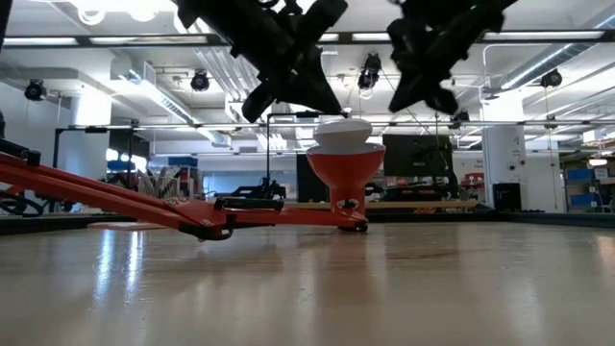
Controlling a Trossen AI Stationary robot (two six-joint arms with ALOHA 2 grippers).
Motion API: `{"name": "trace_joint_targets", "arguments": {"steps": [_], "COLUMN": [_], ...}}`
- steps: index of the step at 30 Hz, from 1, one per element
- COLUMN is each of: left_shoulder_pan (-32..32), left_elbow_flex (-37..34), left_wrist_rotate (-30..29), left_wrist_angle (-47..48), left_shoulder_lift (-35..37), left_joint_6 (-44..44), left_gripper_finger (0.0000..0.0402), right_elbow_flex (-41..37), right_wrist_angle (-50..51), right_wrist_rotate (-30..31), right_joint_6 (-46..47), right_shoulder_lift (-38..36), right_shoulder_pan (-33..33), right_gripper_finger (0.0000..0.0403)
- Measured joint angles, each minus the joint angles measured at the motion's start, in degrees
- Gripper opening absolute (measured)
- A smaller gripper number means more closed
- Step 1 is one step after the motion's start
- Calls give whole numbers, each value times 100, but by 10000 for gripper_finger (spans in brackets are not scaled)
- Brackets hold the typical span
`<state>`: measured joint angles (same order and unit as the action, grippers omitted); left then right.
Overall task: Screw lightbulb
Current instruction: Insert the light bulb into the red lamp
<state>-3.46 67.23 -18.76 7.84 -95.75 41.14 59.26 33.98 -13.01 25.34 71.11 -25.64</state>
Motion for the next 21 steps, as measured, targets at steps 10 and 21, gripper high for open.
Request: {"name": "trace_joint_targets", "arguments": {"steps": [10, 21], "left_shoulder_pan": [48, 467], "left_elbow_flex": [25, 14], "left_wrist_rotate": [-583, -423], "left_wrist_angle": [11, 291], "left_shoulder_lift": [-91, -111], "left_joint_6": [174, -371], "left_gripper_finger": [0, 0], "right_elbow_flex": [1173, 1366], "right_wrist_angle": [-43, 15], "right_wrist_rotate": [-184, -32], "right_joint_6": [-1016, -1137], "right_shoulder_lift": [1252, 1799], "right_shoulder_pan": [-144, -125], "right_gripper_finger": [0, 0]}}
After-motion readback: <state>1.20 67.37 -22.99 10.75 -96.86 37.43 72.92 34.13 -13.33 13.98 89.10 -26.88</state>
